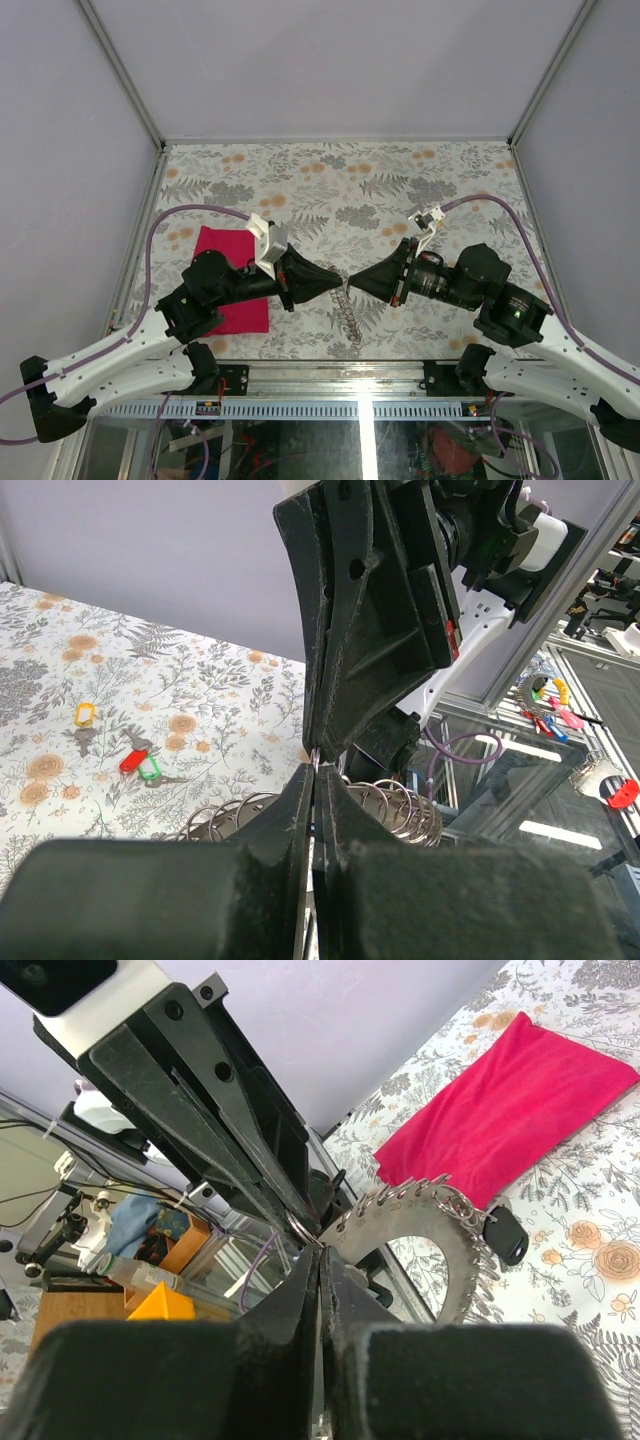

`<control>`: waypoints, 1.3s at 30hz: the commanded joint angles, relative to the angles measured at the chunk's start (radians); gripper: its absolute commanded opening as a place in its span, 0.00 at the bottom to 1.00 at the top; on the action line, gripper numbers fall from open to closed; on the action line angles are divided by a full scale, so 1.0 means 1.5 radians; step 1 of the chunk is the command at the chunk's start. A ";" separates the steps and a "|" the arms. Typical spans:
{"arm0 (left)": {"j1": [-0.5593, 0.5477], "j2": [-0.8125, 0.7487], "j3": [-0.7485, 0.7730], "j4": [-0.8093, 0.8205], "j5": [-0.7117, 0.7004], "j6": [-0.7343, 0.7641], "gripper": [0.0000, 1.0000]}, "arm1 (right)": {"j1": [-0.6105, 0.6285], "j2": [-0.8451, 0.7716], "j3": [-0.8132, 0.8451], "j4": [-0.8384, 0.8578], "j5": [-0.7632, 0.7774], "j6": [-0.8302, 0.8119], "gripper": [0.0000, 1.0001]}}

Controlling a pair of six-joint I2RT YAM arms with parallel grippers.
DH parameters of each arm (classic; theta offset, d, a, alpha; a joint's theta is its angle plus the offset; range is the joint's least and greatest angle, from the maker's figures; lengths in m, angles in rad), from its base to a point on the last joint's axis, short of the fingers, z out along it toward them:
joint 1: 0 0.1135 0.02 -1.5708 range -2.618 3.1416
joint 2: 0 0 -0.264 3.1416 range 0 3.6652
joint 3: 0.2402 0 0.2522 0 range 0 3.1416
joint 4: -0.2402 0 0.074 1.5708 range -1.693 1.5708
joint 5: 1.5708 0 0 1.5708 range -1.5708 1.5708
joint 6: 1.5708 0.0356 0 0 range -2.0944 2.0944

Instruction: Put the keys on the keyring

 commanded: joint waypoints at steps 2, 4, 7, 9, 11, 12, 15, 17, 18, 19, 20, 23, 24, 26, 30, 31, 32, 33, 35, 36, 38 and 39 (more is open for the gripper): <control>-0.001 -0.013 0.006 0.056 -0.013 0.005 0.00 | 0.004 0.004 -0.009 0.005 0.004 -0.021 0.00; -0.002 -0.013 0.008 0.056 -0.011 0.005 0.00 | 0.003 0.010 -0.013 0.007 0.000 -0.021 0.00; -0.002 -0.010 0.011 0.056 -0.008 0.004 0.00 | 0.003 0.022 -0.015 0.013 -0.013 -0.024 0.00; -0.002 -0.009 0.011 0.056 -0.006 0.004 0.00 | 0.003 0.028 -0.020 0.015 -0.019 -0.026 0.00; -0.001 -0.010 0.012 0.055 -0.007 0.004 0.00 | 0.003 0.029 -0.021 0.015 -0.019 -0.031 0.06; -0.002 -0.010 0.012 0.055 -0.007 0.004 0.00 | 0.003 0.027 -0.019 0.013 -0.016 -0.036 0.09; -0.002 -0.011 0.011 0.055 -0.007 0.004 0.00 | 0.003 0.010 -0.018 0.008 0.002 -0.063 0.20; -0.001 -0.011 0.010 0.055 -0.006 0.004 0.00 | 0.003 -0.012 -0.022 0.013 0.016 -0.088 0.28; -0.002 -0.011 0.011 0.056 -0.005 0.003 0.00 | 0.003 -0.025 -0.025 0.018 0.024 -0.104 0.31; -0.001 -0.011 0.010 0.055 -0.004 0.003 0.00 | 0.004 -0.038 -0.028 0.024 0.030 -0.121 0.33; -0.001 -0.011 0.010 0.056 -0.001 0.003 0.00 | 0.004 -0.052 -0.031 0.029 0.033 -0.141 0.37; -0.002 -0.009 0.012 0.057 0.008 0.002 0.00 | 0.003 -0.096 -0.049 0.067 0.023 -0.204 0.42; -0.002 -0.009 0.013 0.057 0.012 0.001 0.00 | 0.003 -0.110 -0.058 0.085 0.019 -0.221 0.44; -0.002 -0.007 0.012 0.062 0.025 -0.001 0.00 | 0.004 -0.132 -0.077 0.119 0.011 -0.254 0.45; -0.002 0.007 0.021 0.068 0.057 -0.007 0.00 | 0.003 -0.149 -0.104 0.170 -0.037 -0.325 0.46; -0.002 0.011 0.022 0.070 0.064 -0.008 0.00 | 0.004 -0.147 -0.106 0.177 -0.051 -0.339 0.45; -0.002 0.014 0.024 0.071 0.068 -0.009 0.00 | 0.003 -0.143 -0.106 0.182 -0.065 -0.351 0.44; -0.001 0.016 0.025 0.072 0.072 -0.009 0.00 | 0.003 -0.135 -0.106 0.185 -0.079 -0.363 0.43; -0.002 0.018 0.027 0.074 0.075 -0.009 0.00 | 0.004 -0.119 -0.107 0.192 -0.109 -0.384 0.41; -0.001 0.019 0.026 0.075 0.076 -0.009 0.00 | 0.003 -0.111 -0.113 0.200 -0.121 -0.393 0.40; -0.002 0.020 0.027 0.077 0.078 -0.010 0.00 | 0.004 -0.099 -0.126 0.226 -0.139 -0.403 0.40; -0.002 0.021 0.028 0.078 0.079 -0.010 0.00 | 0.004 -0.094 -0.131 0.240 -0.147 -0.404 0.40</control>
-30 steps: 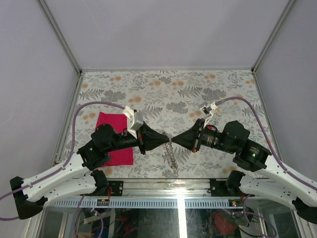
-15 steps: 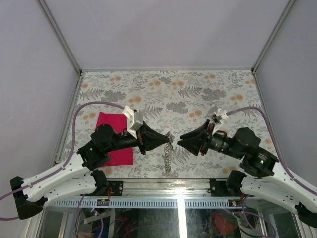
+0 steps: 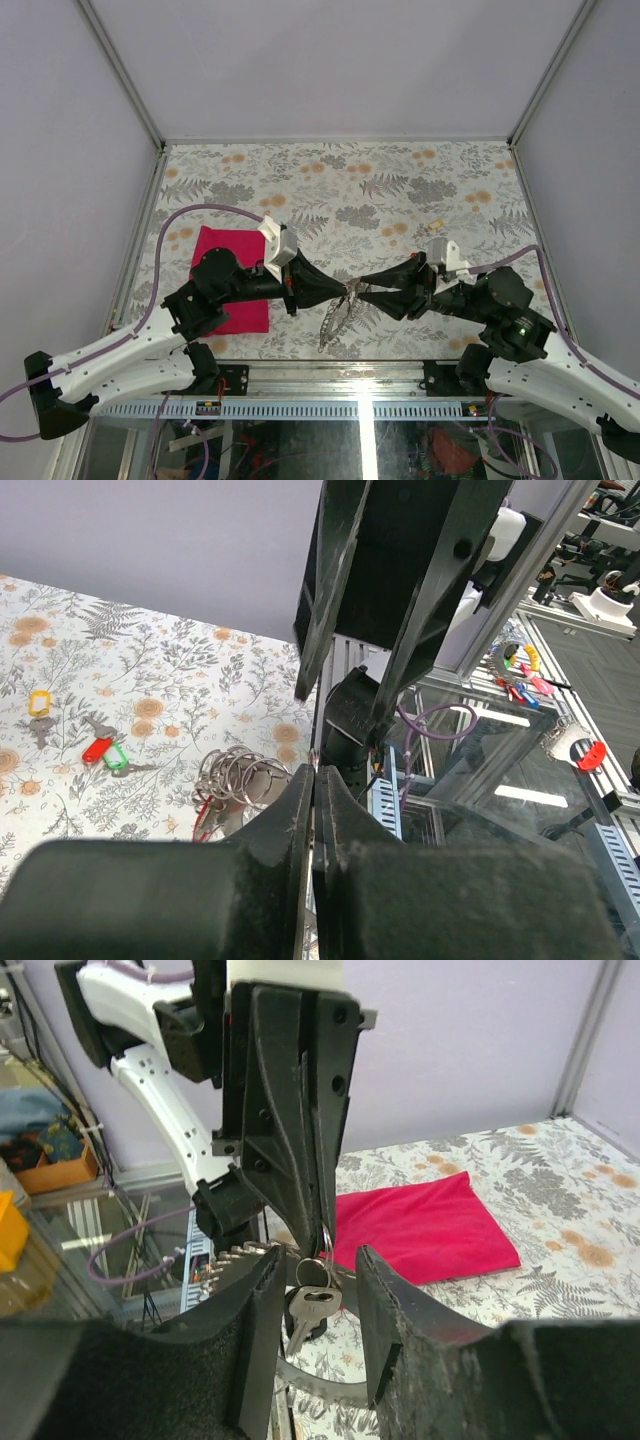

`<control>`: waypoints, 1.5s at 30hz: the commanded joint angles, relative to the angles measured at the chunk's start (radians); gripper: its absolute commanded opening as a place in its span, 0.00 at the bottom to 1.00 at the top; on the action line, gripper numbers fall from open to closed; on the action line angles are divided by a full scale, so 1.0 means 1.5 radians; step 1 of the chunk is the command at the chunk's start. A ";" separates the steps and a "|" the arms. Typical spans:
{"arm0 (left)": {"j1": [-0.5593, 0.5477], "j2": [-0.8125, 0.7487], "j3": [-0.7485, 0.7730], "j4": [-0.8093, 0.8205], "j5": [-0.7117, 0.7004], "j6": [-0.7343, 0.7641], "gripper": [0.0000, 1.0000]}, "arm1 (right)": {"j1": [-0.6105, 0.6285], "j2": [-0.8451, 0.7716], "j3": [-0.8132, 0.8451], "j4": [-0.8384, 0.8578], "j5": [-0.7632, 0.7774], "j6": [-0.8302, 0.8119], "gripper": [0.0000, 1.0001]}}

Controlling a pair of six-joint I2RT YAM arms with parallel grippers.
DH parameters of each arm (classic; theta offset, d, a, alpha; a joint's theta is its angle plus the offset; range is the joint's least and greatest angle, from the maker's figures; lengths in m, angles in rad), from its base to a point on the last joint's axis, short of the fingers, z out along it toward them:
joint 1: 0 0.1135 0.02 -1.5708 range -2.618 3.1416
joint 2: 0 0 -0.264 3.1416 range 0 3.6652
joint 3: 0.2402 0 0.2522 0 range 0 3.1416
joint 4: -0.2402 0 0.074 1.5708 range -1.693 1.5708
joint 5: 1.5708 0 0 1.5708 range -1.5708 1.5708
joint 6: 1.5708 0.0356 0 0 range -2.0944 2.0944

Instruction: Put the keys on the keyring

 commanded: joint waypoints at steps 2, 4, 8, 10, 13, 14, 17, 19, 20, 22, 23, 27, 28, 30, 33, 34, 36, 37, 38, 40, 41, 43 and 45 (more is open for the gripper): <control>-0.002 -0.005 0.030 0.080 0.024 -0.009 0.00 | 0.004 0.033 -0.019 0.104 -0.071 -0.052 0.39; -0.002 -0.008 0.030 0.079 0.026 -0.009 0.00 | 0.003 0.043 -0.018 0.108 -0.079 -0.052 0.36; -0.002 -0.012 0.028 0.075 0.026 -0.009 0.00 | 0.003 0.052 -0.009 0.096 -0.087 -0.051 0.32; -0.002 -0.015 0.027 0.074 0.025 -0.009 0.00 | 0.004 0.052 -0.007 0.094 -0.090 -0.050 0.31; -0.002 -0.015 0.025 0.076 0.025 -0.009 0.00 | 0.003 0.056 -0.004 0.091 -0.093 -0.048 0.27; -0.002 -0.015 0.025 0.078 0.025 -0.009 0.00 | 0.003 0.059 -0.002 0.089 -0.096 -0.048 0.26; -0.002 -0.013 0.026 0.079 0.024 -0.008 0.00 | 0.003 0.069 0.002 0.088 -0.105 -0.046 0.19; -0.002 -0.015 0.026 0.078 0.022 -0.007 0.00 | 0.003 0.075 0.006 0.083 -0.111 -0.045 0.15; -0.001 -0.015 0.026 0.077 0.021 -0.007 0.00 | 0.003 0.077 0.007 0.080 -0.114 -0.045 0.13; -0.002 -0.017 0.026 0.076 0.019 -0.007 0.00 | 0.004 0.081 0.010 0.077 -0.120 -0.043 0.07; -0.002 -0.016 0.026 0.074 0.016 -0.007 0.00 | 0.003 0.082 0.012 0.074 -0.124 -0.042 0.04; -0.002 -0.017 0.026 0.070 0.011 -0.007 0.00 | 0.003 0.088 0.028 0.046 -0.129 -0.044 0.00; -0.002 -0.018 0.024 0.072 0.009 -0.008 0.00 | 0.003 0.090 0.036 0.026 -0.129 -0.048 0.00; -0.002 -0.018 0.019 0.078 0.005 -0.010 0.00 | 0.004 0.097 0.065 -0.014 -0.130 -0.061 0.00; -0.002 -0.018 0.011 0.087 0.005 -0.013 0.04 | 0.003 0.112 0.120 -0.119 -0.134 -0.095 0.00; -0.002 -0.016 0.011 0.088 0.006 -0.013 0.05 | 0.003 0.116 0.133 -0.144 -0.134 -0.104 0.00; -0.001 -0.013 0.012 0.083 0.010 -0.012 0.10 | 0.003 0.124 0.157 -0.194 -0.135 -0.120 0.00; -0.001 -0.012 0.014 0.078 0.012 -0.011 0.11 | 0.003 0.128 0.170 -0.220 -0.135 -0.130 0.00; -0.001 -0.011 0.016 0.073 0.013 -0.009 0.12 | 0.003 0.133 0.185 -0.246 -0.133 -0.141 0.00; -0.002 -0.008 0.020 0.066 0.013 -0.007 0.14 | 0.004 0.146 0.218 -0.300 -0.128 -0.163 0.00; -0.002 -0.008 0.021 0.064 0.013 -0.006 0.15 | 0.003 0.153 0.235 -0.329 -0.126 -0.174 0.00; -0.002 -0.007 0.018 0.064 0.011 -0.006 0.18 | 0.003 0.168 0.271 -0.383 -0.116 -0.196 0.00; -0.002 -0.007 0.014 0.068 0.009 -0.007 0.21 | 0.003 0.186 0.306 -0.440 -0.108 -0.215 0.00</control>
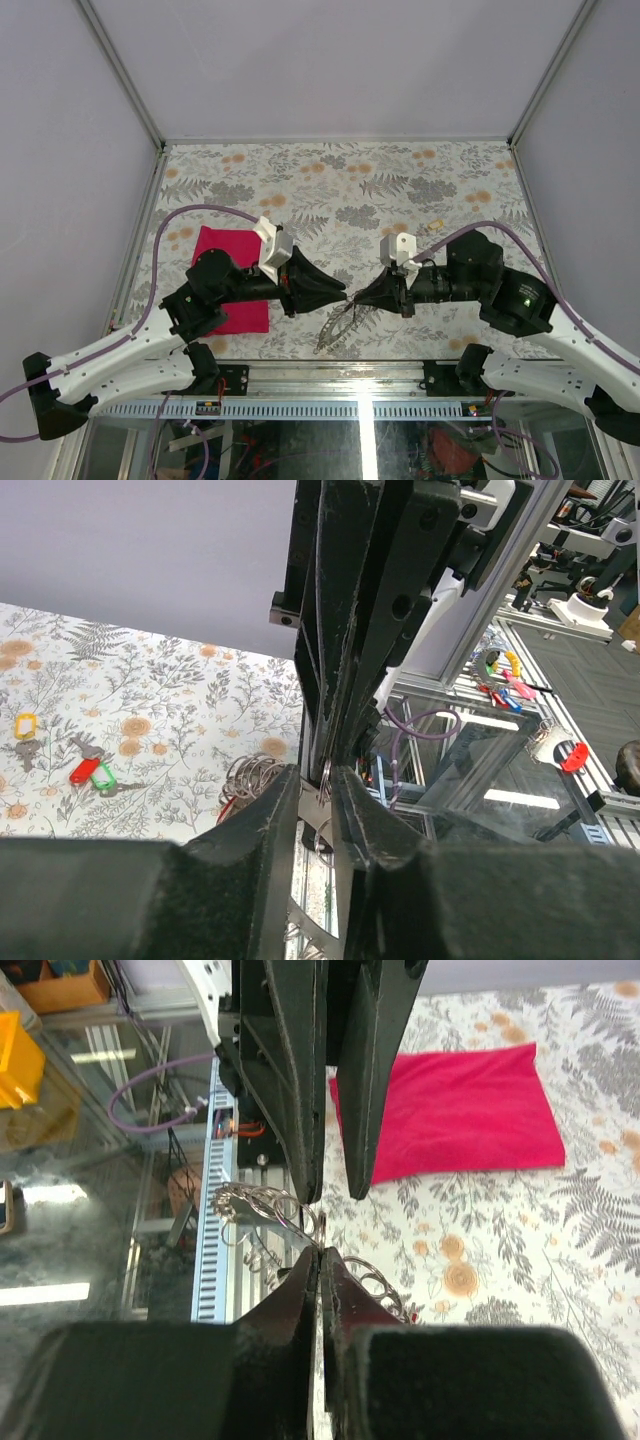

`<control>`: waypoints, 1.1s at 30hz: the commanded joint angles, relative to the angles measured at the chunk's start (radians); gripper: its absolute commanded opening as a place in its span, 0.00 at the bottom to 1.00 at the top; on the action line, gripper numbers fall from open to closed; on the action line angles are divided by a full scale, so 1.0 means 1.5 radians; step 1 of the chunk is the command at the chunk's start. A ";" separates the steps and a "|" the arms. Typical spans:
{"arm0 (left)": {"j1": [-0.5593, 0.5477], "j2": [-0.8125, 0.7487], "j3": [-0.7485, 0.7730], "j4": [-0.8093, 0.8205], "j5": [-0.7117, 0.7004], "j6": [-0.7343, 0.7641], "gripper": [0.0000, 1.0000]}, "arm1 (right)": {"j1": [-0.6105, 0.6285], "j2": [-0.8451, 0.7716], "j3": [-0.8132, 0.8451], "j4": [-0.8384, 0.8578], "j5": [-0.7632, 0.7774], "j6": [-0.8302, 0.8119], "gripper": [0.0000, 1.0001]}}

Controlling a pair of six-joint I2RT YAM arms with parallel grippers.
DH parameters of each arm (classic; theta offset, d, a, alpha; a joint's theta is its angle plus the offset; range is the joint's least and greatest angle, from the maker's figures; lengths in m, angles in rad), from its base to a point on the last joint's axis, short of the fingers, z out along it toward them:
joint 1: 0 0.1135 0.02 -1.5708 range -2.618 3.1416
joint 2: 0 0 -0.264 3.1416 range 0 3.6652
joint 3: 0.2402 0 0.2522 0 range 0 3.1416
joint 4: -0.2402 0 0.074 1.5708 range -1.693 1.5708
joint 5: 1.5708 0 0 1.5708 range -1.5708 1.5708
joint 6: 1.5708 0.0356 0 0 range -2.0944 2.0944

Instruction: Put the keys on the keyring

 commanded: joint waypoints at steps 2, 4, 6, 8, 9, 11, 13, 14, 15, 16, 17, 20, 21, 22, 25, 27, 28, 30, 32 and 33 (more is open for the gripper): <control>-0.002 0.002 0.015 0.040 -0.012 0.001 0.23 | 0.004 0.037 0.120 -0.158 0.010 -0.076 0.00; -0.002 0.002 0.016 0.033 -0.015 0.004 0.24 | 0.003 0.048 0.143 -0.193 0.017 -0.086 0.00; -0.001 0.001 0.016 0.027 -0.019 0.007 0.25 | 0.003 0.060 0.167 -0.224 0.026 -0.094 0.00; -0.002 0.000 0.016 0.021 -0.021 0.010 0.26 | 0.004 0.077 0.195 -0.259 0.035 -0.104 0.00; -0.002 0.002 0.016 0.018 -0.022 0.012 0.26 | 0.003 0.085 0.210 -0.278 0.039 -0.108 0.00; -0.002 0.003 0.018 0.012 -0.022 0.016 0.28 | 0.003 0.105 0.239 -0.313 0.044 -0.115 0.00; -0.002 0.009 0.022 0.010 -0.018 0.019 0.29 | 0.003 0.126 0.267 -0.352 0.052 -0.115 0.00; -0.002 0.014 0.025 0.009 -0.014 0.021 0.30 | 0.003 0.137 0.282 -0.370 0.057 -0.112 0.00; -0.002 0.019 0.028 0.008 -0.008 0.023 0.31 | 0.004 0.149 0.302 -0.387 0.063 -0.107 0.00; -0.002 0.024 0.031 0.007 -0.003 0.025 0.32 | 0.003 0.162 0.317 -0.404 0.066 -0.104 0.00; -0.004 0.030 0.034 0.008 0.004 0.027 0.32 | 0.004 0.175 0.330 -0.421 0.067 -0.099 0.00; -0.003 0.048 0.044 0.010 0.023 0.030 0.34 | 0.003 0.207 0.366 -0.461 0.060 -0.090 0.00; -0.003 0.052 0.046 0.011 0.029 0.031 0.34 | 0.003 0.213 0.374 -0.466 0.057 -0.087 0.00; -0.002 0.055 0.047 0.012 0.033 0.032 0.35 | 0.004 0.221 0.380 -0.470 0.054 -0.084 0.00; -0.005 0.061 0.048 0.015 0.040 0.032 0.35 | 0.004 0.233 0.393 -0.476 0.051 -0.075 0.00; -0.006 0.066 0.049 0.013 0.041 0.034 0.35 | 0.003 0.240 0.400 -0.480 0.048 -0.073 0.00; -0.007 0.067 0.049 0.012 0.041 0.034 0.35 | 0.003 0.243 0.402 -0.481 0.044 -0.073 0.00; -0.008 0.071 0.047 0.011 0.042 0.037 0.35 | 0.003 0.249 0.407 -0.483 0.035 -0.073 0.00; -0.009 0.076 0.047 0.011 0.041 0.037 0.35 | 0.003 0.254 0.410 -0.481 0.032 -0.071 0.00; -0.009 0.079 0.047 0.011 0.042 0.038 0.35 | 0.004 0.257 0.412 -0.481 0.031 -0.069 0.00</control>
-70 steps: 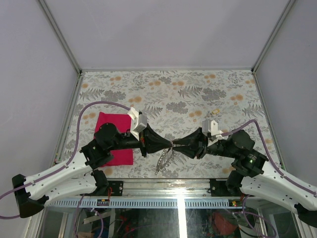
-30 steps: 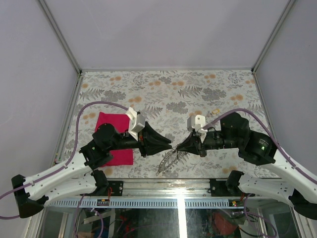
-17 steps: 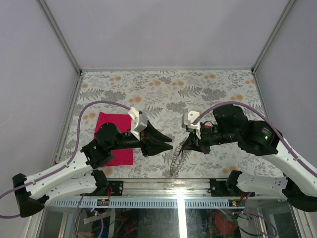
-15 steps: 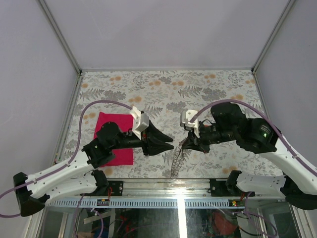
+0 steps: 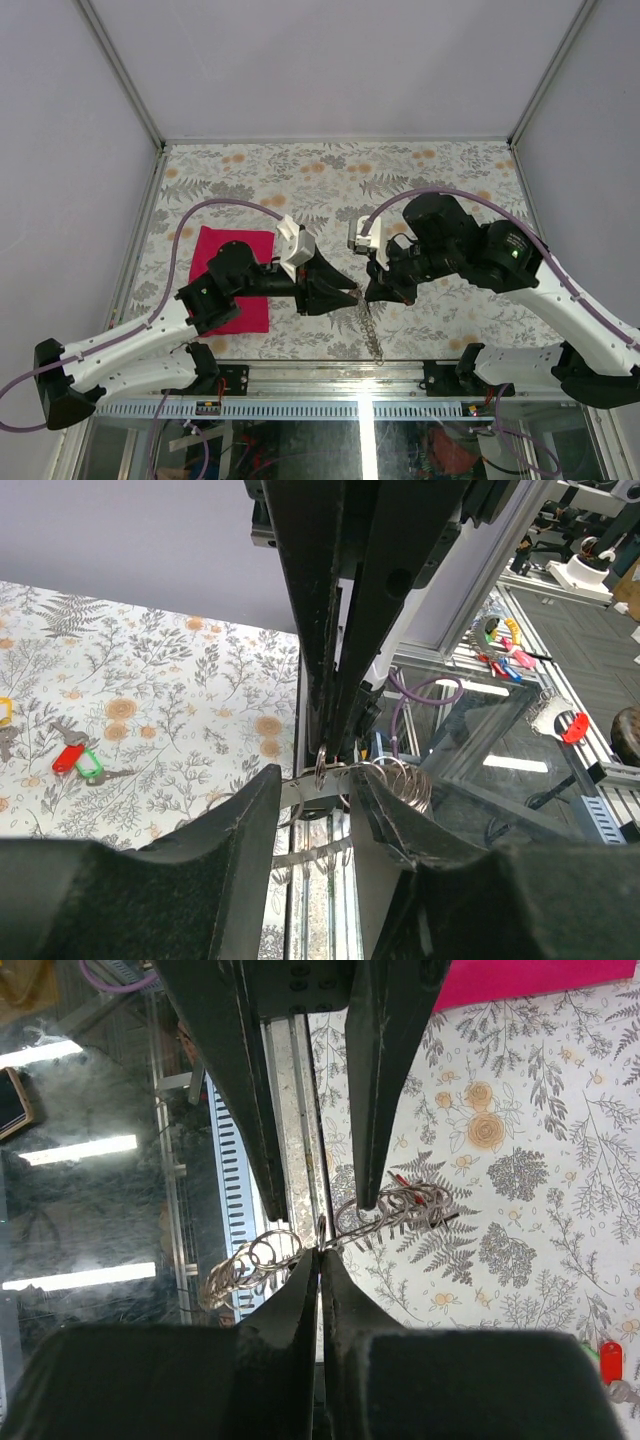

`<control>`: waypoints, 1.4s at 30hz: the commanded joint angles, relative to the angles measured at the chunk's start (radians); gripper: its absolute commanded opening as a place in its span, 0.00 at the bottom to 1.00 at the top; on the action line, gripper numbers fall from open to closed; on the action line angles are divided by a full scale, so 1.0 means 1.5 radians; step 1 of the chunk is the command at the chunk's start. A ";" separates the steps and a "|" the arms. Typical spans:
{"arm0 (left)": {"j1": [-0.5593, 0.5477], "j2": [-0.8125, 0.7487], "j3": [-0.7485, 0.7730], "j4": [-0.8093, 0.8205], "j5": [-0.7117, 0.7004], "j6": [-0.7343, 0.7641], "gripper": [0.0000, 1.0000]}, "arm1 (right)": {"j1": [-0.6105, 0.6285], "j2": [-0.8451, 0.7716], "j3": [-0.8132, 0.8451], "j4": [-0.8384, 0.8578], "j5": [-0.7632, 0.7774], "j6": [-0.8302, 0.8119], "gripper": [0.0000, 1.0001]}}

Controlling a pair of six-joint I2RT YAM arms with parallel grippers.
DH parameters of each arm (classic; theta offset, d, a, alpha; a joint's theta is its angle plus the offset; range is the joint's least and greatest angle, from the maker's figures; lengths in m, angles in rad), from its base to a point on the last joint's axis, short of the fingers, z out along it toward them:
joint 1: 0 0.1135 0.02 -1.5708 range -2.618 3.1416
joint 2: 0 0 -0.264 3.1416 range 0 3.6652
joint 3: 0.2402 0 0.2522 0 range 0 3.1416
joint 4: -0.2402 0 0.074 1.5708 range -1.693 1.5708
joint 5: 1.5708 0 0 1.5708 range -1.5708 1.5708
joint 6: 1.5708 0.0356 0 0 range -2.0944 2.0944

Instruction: Put the keys on the keyring

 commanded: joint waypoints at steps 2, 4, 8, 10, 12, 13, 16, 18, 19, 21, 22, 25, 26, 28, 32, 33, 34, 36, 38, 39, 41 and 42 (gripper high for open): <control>-0.006 0.011 0.021 0.017 0.013 0.017 0.35 | 0.004 0.010 0.044 0.003 -0.026 0.014 0.00; -0.007 0.013 0.021 0.016 0.013 0.020 0.35 | 0.003 0.013 0.047 0.004 -0.030 0.013 0.00; -0.007 0.014 0.024 0.016 0.013 0.022 0.30 | 0.003 0.019 0.048 0.006 -0.038 0.012 0.00; -0.008 0.016 0.026 0.017 0.015 0.023 0.22 | 0.003 0.020 0.046 0.008 -0.040 0.011 0.00; -0.008 0.016 0.028 0.017 0.016 0.023 0.13 | 0.003 0.020 0.044 0.011 -0.040 0.012 0.00; -0.008 0.016 0.028 0.016 0.017 0.023 0.09 | 0.003 0.020 0.043 0.015 -0.039 0.013 0.00; -0.007 0.014 0.029 0.011 0.019 0.023 0.00 | 0.004 0.018 0.039 0.022 -0.037 0.016 0.00; -0.008 0.012 0.029 0.008 0.021 0.023 0.00 | 0.003 0.015 0.037 0.027 -0.035 0.018 0.00; -0.009 0.011 0.030 0.008 0.021 0.024 0.00 | 0.003 0.014 0.035 0.029 -0.035 0.019 0.00; -0.008 0.009 0.030 0.004 0.021 0.025 0.00 | 0.003 0.009 0.032 0.036 -0.036 0.021 0.00; -0.008 0.009 0.031 0.001 0.020 0.026 0.00 | 0.003 0.006 0.030 0.041 -0.035 0.023 0.00; -0.008 0.009 0.032 -0.004 0.020 0.026 0.00 | 0.003 -0.002 0.023 0.054 -0.036 0.024 0.00; -0.009 0.010 0.033 -0.005 0.018 0.026 0.07 | 0.003 -0.002 0.023 0.056 -0.035 0.024 0.00; -0.008 0.011 0.032 -0.005 0.016 0.025 0.19 | 0.003 -0.002 0.022 0.057 -0.036 0.022 0.00; -0.009 0.015 0.032 -0.005 0.018 0.025 0.22 | 0.004 -0.004 0.021 0.058 -0.035 0.019 0.00; -0.009 0.015 0.033 -0.005 0.019 0.025 0.20 | 0.003 -0.005 0.020 0.059 -0.035 0.019 0.00; -0.009 0.016 0.034 -0.006 0.020 0.025 0.17 | 0.004 -0.005 0.019 0.060 -0.036 0.020 0.00; -0.010 0.017 0.035 -0.006 0.020 0.026 0.10 | 0.003 -0.005 0.016 0.059 -0.037 0.019 0.00; -0.009 0.016 0.034 -0.005 0.017 0.026 0.02 | 0.004 -0.005 0.014 0.059 -0.037 0.019 0.00; -0.010 0.015 0.034 -0.005 0.016 0.026 0.00 | 0.004 -0.005 0.013 0.059 -0.036 0.019 0.00; -0.009 0.013 0.034 -0.005 0.012 0.026 0.00 | 0.003 -0.007 0.012 0.058 -0.034 0.018 0.00; -0.010 0.012 0.034 -0.005 0.010 0.026 0.00 | 0.004 -0.007 0.011 0.058 -0.033 0.019 0.00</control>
